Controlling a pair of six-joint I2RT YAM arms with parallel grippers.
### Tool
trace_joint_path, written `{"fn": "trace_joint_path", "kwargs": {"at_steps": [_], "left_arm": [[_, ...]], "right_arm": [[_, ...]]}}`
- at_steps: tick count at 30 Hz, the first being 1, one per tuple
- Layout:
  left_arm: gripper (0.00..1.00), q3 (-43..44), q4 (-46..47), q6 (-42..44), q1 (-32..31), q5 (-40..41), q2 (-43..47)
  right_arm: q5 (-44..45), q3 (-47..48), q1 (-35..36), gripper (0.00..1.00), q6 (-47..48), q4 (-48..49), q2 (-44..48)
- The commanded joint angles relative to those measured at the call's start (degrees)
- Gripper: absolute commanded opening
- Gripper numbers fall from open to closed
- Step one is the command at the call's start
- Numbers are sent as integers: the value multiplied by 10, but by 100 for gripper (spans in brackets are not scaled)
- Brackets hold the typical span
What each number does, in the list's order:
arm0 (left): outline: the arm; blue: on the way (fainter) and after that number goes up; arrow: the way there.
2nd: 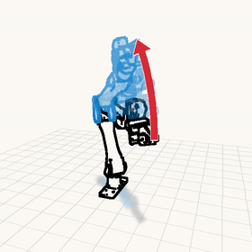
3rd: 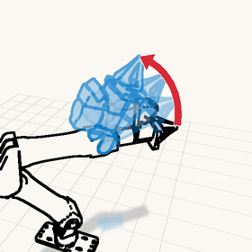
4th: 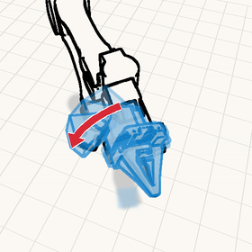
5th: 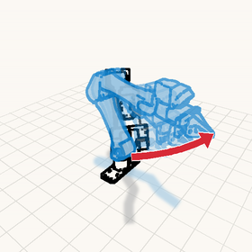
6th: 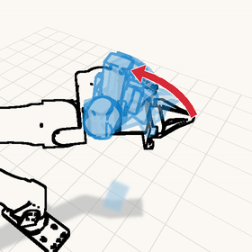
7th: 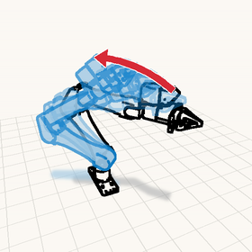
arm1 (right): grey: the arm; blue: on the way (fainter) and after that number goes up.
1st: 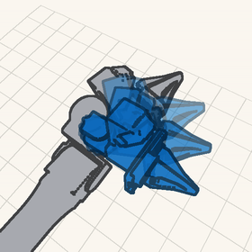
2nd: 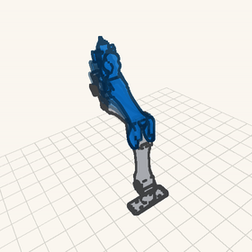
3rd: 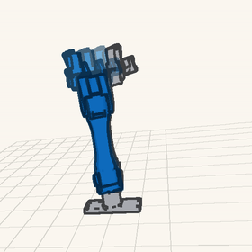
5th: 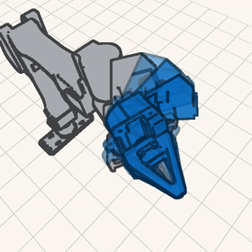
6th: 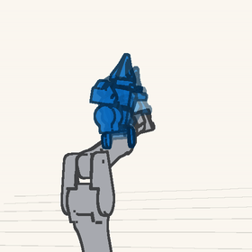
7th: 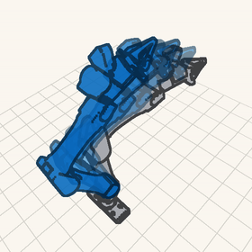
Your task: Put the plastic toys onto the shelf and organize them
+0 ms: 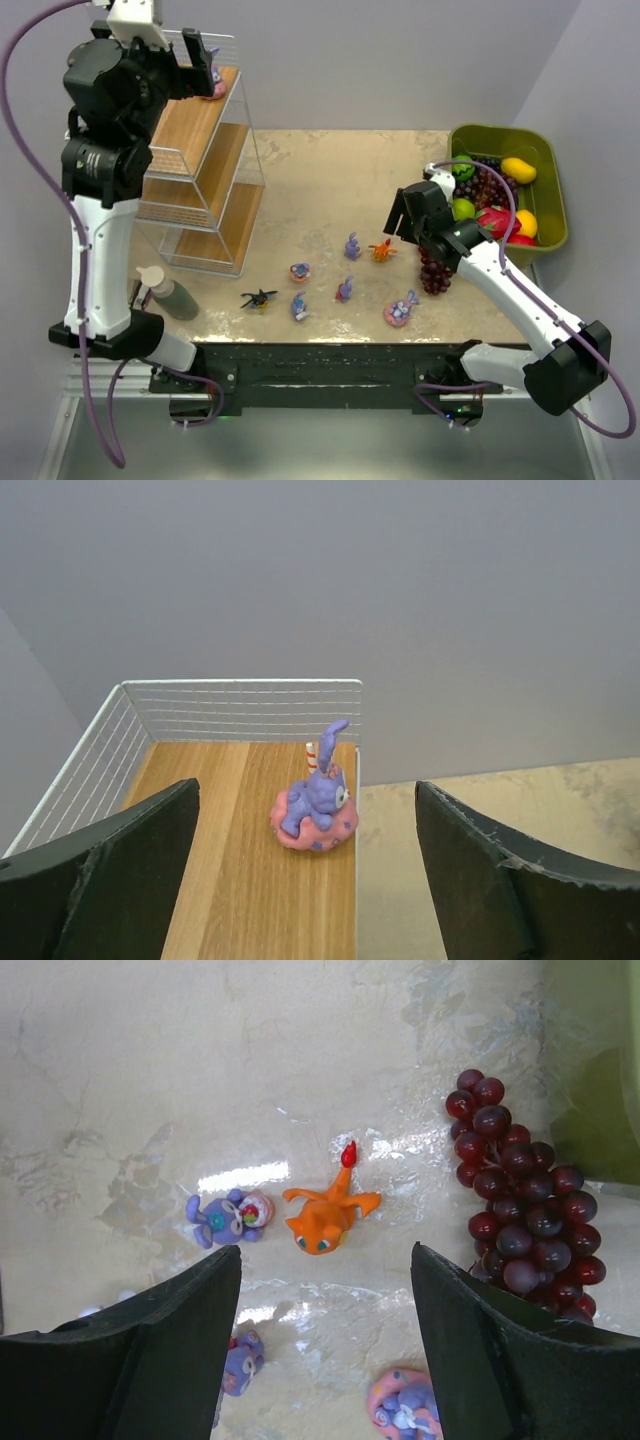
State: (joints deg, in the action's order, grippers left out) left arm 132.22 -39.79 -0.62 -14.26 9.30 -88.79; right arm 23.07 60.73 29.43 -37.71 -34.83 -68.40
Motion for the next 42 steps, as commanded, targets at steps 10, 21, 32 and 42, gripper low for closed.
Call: {"fn": "trace_joint_path", "kwargs": {"at_steps": [10,21,32,42], "left_arm": [[99,-96,-41,-63,4,-34,113],[100,-152,15,-148,-2,-411,185],[97,-268,55,-116,-171,-403,192],[100,-344,16,-11,-342,-252,158]], "right_arm": [[-43,43,-3,82,14,-7,43],[-59,62,-3,81,37,-10,75],[-74,45,-3,79,12,-31,69],[-75,23,-3,79,-10,-34,78]]}}
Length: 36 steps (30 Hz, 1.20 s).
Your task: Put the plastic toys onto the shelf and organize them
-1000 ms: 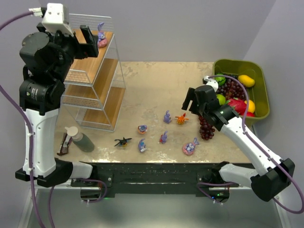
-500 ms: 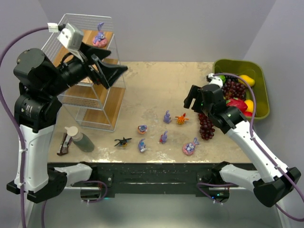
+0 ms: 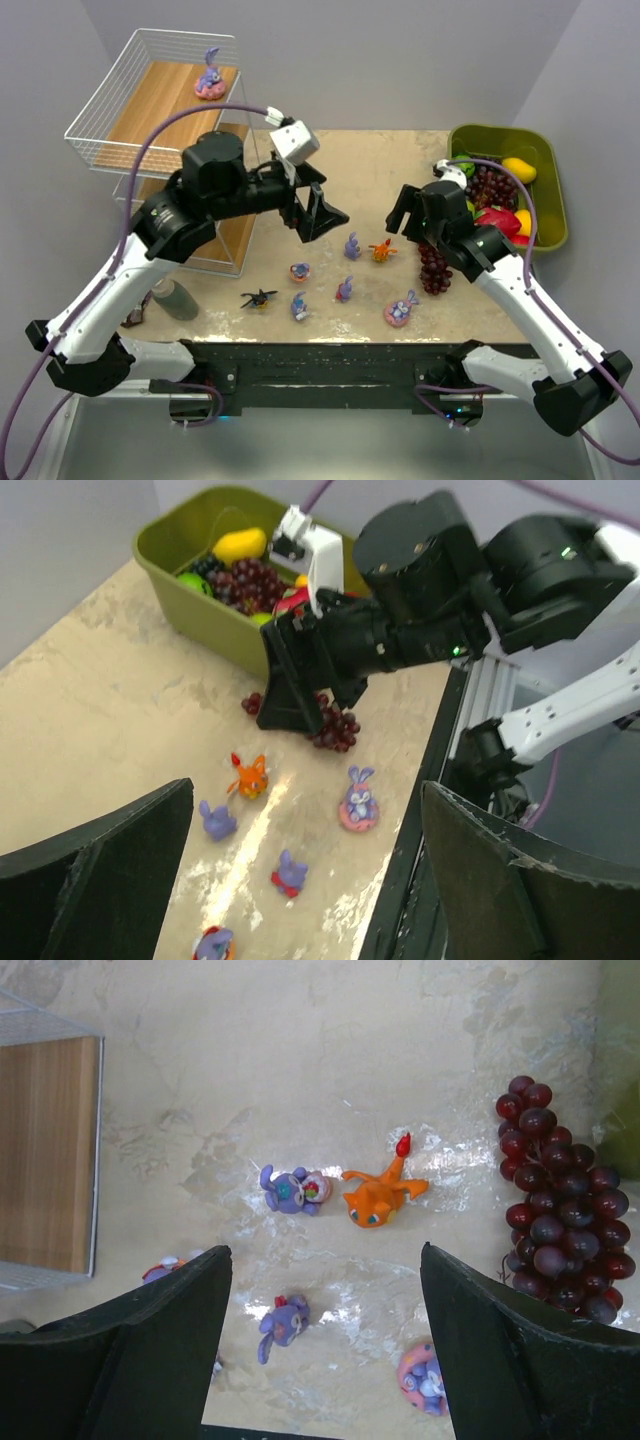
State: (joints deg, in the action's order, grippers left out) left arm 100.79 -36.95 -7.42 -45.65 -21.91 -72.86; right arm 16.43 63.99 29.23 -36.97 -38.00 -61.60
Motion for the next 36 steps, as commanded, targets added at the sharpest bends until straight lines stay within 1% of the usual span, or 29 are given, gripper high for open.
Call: {"fn": "trace_joint_path", "kwargs": {"at_steps": [1,2,4,5,6,7,10,16,17,19,20,23,28,31,32,34,36], "left_arm": [[100,-45,-16,62,-33,68,-2],[100,-76,-17,67,-37,82,0],[100,-110,-15,72,-47,92,10],[99,-148,-13,89,-50,97,15],[95,-167,-5,95,-52,98,20],[93,-197,-2,96,-53,101,28],[87,-237,2,102,-55,117,34],[78,-321,10,118,-56,207,32],[77,-329,9,119,-56,241,29],[71,-354,13,120,-55,256,26],[66,-361,18,121,-55,268,25],[60,-384,35,122,-55,278,25],[57,-405,59,121,-52,282,17],[54,-411,66,125,-47,279,6],[50,-412,67,126,-42,275,4],[46,-410,67,126,-33,261,0],[43,-410,66,130,-16,227,1]], "right_arm": [[-9,-13,-1,79,-21,-2,11],[-10,-14,-1,79,-21,-2,12],[-9,-18,-1,79,-21,-2,12],[-8,-18,-1,79,-21,-2,13],[-7,-19,-1,79,-21,-2,14],[-5,-22,-1,79,-20,-3,14],[-6,-24,-1,79,-17,-3,10],[-9,-24,-1,79,-11,-1,3],[-10,-25,-1,79,-10,-1,2],[-10,-26,-1,79,-10,-2,3],[-11,-27,-1,79,-10,-1,3],[-12,-32,-1,79,-11,-2,6],[-11,-35,-1,79,-11,-6,12],[-10,-37,-1,79,-11,-8,16],[-10,-37,-1,79,-11,-9,17],[-10,-39,-1,79,-11,-11,20],[-10,-39,-1,79,-11,-13,23]]}}
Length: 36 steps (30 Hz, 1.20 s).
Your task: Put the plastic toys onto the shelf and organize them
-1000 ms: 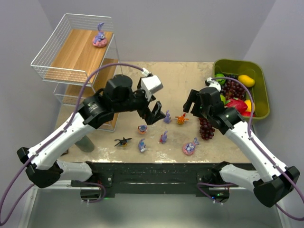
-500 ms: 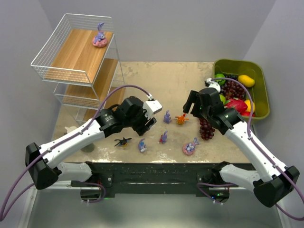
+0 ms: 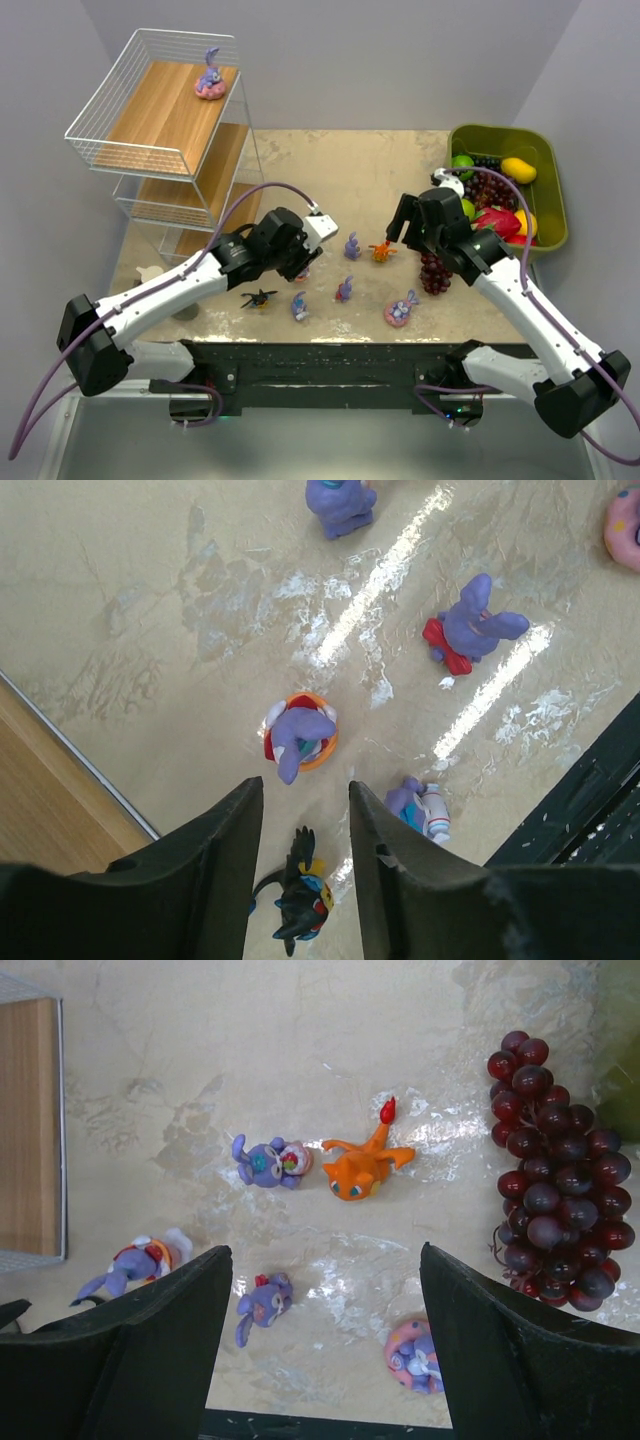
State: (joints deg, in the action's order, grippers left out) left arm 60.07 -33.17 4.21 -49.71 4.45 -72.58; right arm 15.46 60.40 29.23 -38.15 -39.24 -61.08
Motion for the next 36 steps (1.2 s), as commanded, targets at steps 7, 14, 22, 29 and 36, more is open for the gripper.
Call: {"fn": "trace_joint_path", "kwargs": {"at_steps": [7,14,22,29,36], "left_arm": [[39,-9,14,33,59,-101,-10],[41,-15,14,37,59,-131,-29],[41,-15,11,41,59,-124,-65],[41,-18,19,38,59,-89,-77],[30,-19,21,34,59,-76,-94]], "right_arm": [[3,-11,-1,79,-4,-3,23],[5,-20,-1,79,-10,-1,27],[11,-19,-1,79,-10,0,25],[18,-13,-1,79,-3,0,19],[23,-12,-1,79,4,-1,17]]}}
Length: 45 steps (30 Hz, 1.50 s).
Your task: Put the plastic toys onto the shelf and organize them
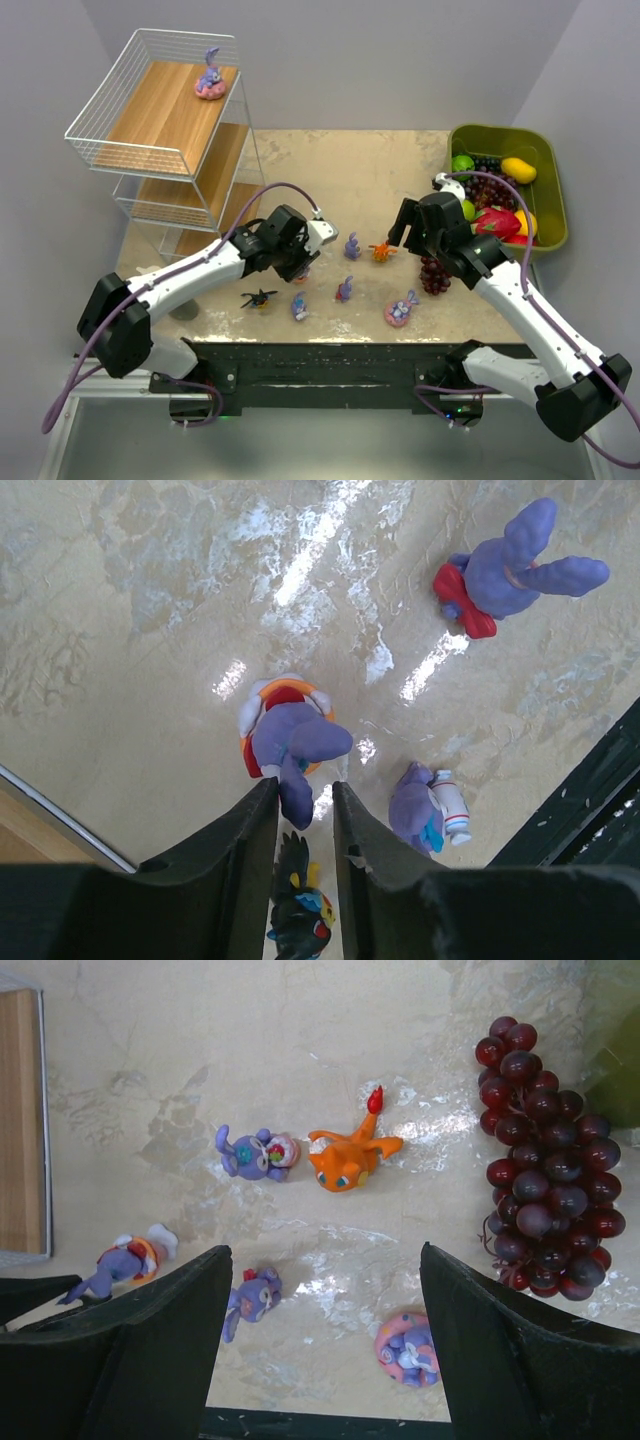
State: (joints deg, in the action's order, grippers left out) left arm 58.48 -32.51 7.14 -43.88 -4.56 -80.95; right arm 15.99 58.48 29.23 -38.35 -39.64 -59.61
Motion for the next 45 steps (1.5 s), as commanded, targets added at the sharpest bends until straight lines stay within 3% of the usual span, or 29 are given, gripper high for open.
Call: {"fn": "trace_joint_path", "kwargs": {"at_steps": [1,7,13,20,25,30,38,45], "left_arm": [[24,-3,15,3,1,24,-11],[0,13,17,-12,1,63,-14],[0,73,2,-54,1,90,-7],[0,227,-112,-117,-16,113,-18],[0,388,-208,-146,-26,184,-45],[0,586,-365,-178,-27,277,-114],[0,683,-394,-201,-29,355,-95],[0,714,-388,-186,-28,413,-50]], "right_arm": [[19,8,-1,79,6,3,2],[22,8,-1,79,11,4,1],[26,11,-1,79,14,4,-1],[27,11,-1,79,15,10,-2],[26,3,-1,79,15,19,-4],[23,-2,-1,79,17,27,-11],[22,8,-1,79,26,29,-25],[11,19,-1,79,29,30,-39]]}}
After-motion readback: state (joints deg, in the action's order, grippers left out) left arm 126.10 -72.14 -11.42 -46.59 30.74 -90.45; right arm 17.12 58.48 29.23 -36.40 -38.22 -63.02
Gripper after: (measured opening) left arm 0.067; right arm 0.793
